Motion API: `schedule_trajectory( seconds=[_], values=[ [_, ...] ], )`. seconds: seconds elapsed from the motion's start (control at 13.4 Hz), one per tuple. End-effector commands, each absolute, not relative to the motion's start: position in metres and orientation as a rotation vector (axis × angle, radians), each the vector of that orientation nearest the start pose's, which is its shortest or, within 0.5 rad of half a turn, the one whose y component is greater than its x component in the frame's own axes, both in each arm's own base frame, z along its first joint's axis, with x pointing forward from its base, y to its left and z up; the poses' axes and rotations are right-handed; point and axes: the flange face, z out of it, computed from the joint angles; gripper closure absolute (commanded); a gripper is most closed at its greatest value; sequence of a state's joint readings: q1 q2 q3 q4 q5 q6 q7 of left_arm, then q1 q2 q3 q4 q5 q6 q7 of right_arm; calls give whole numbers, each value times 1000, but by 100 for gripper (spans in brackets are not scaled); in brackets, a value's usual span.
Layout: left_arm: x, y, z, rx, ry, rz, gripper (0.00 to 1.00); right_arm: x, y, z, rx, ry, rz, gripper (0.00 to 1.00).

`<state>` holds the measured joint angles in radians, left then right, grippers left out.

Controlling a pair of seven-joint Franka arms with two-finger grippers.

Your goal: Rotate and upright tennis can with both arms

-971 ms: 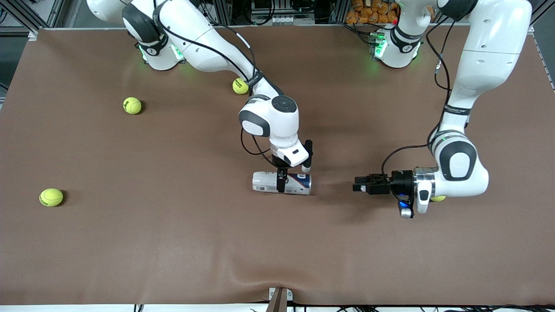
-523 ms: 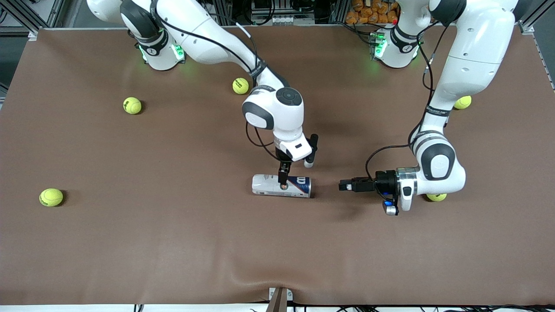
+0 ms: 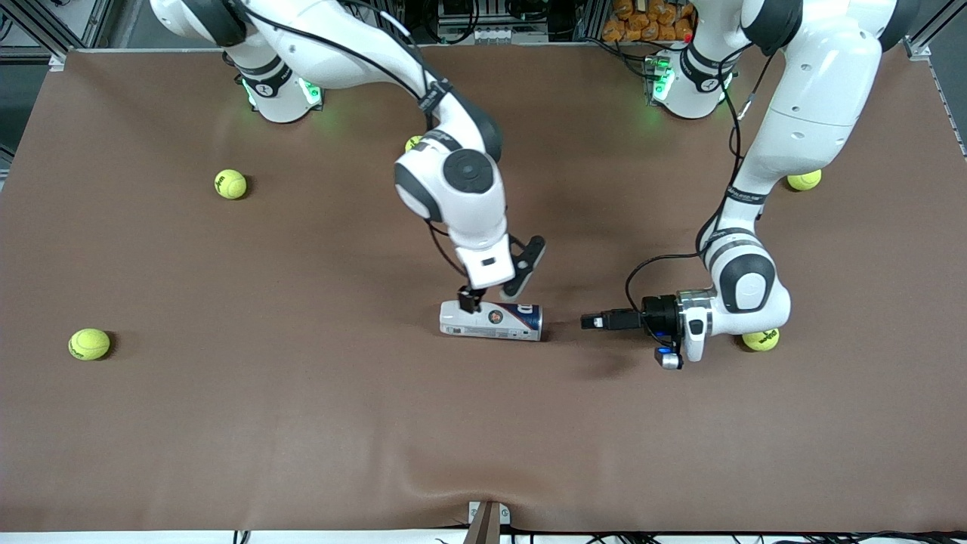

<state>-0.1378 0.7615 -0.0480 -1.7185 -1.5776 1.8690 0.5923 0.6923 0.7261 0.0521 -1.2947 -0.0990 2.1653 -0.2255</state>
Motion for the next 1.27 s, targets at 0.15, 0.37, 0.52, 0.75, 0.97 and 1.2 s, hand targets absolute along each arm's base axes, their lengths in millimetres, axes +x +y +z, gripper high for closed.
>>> schedule_trajectory(
  seconds=[0.15,0.37,0.52,0.75,0.97,1.2],
  values=[
    [618,-220,138,1743,262,-119,17,614,408,385,-2866,-1139,-144,0],
    [614,-229,128,1746,225,-90,25,649,320,392,-2954,-858,-3,0],
    [612,-236,124,1766,216,-72,27,667,262,388,-3026,-596,91,0],
    [607,-252,120,1753,235,-72,30,682,185,379,-3078,-254,216,0],
    [609,-263,115,1761,233,-54,31,679,101,402,-3083,-62,351,0],
    [610,-269,110,1754,223,-31,35,669,24,447,-3082,59,352,0]
  ],
)
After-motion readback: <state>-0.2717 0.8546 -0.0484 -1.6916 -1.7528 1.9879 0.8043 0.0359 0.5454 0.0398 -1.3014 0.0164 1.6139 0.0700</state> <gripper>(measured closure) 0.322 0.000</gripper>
